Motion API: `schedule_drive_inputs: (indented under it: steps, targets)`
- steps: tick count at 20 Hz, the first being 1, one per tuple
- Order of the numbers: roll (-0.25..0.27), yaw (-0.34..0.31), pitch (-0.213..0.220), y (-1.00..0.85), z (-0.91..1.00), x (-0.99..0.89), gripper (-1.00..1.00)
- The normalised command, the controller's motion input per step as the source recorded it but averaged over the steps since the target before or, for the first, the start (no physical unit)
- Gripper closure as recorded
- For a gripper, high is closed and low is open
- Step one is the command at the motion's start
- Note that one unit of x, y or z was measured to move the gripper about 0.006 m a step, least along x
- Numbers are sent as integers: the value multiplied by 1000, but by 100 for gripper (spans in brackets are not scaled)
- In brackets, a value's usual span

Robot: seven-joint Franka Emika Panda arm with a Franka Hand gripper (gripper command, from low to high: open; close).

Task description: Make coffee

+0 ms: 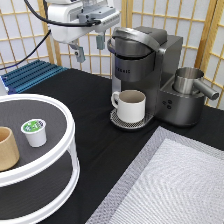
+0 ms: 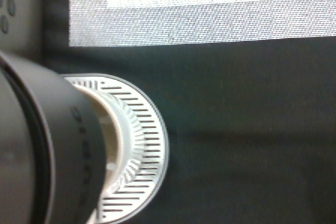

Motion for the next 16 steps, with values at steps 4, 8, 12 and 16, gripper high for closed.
schedule_drive_inputs:
  steps: [4,8,12,16]
  targets:
    - [212,-38,131,-93,157,567,-100]
    - [175,-46,93,7,277,544,-100]
    - [112,-32,67,189,394,420,-100]
    - [67,-25,42,286,433,352,-100]
